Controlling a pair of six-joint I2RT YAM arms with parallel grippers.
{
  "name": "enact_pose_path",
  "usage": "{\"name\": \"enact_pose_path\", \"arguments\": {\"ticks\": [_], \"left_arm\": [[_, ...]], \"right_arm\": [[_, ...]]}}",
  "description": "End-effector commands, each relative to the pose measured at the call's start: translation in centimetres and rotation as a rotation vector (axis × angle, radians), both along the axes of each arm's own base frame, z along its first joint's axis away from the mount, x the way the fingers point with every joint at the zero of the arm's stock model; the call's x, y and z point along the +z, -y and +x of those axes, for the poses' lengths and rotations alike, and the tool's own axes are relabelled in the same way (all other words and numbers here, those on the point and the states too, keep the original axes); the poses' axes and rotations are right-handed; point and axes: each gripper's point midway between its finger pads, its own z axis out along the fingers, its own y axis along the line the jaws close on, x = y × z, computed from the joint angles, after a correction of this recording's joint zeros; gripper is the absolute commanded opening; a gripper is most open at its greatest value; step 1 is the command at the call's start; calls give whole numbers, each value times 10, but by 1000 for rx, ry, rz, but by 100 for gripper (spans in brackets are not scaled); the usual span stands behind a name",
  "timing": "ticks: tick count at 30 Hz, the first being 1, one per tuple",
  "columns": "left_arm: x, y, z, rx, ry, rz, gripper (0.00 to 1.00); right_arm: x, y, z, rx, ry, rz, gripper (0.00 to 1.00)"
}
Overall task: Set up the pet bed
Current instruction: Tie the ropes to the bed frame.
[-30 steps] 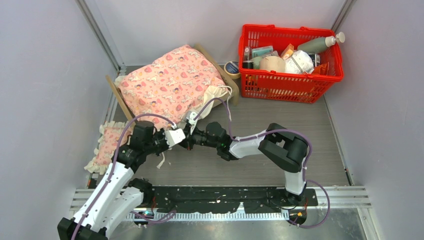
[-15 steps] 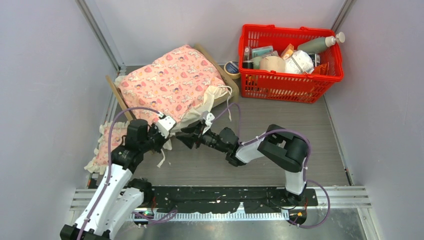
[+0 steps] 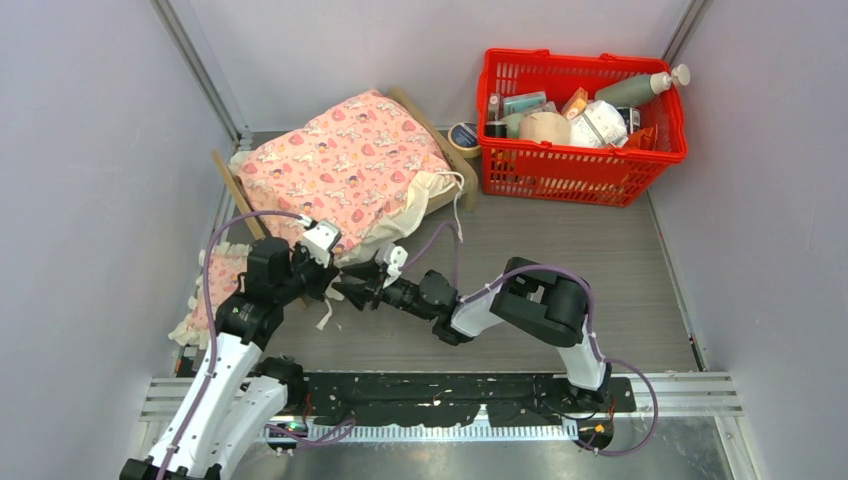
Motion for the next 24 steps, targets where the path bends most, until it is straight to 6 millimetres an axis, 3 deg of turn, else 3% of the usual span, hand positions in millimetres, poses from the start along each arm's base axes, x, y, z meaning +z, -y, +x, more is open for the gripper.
{"name": "enact_pose_path", "arguments": {"ticks": [1, 4, 15, 19, 24], "left_arm": [[13, 2, 7, 40, 34, -57, 0], [14, 2, 7, 47, 42, -68, 0], [21, 6, 7, 71, 31, -128, 0], [23, 4, 6, 82, 41, -127, 0], [22, 1, 4, 97, 37, -128, 0]], "right_arm": [[24, -14, 4, -51, 79, 49, 48], [24, -20, 14, -102, 60, 41, 48], [8, -30, 19, -117, 34, -2, 50], [6, -30, 19, -118, 12, 2, 46], [18, -30, 18, -125, 28, 41, 42]]}}
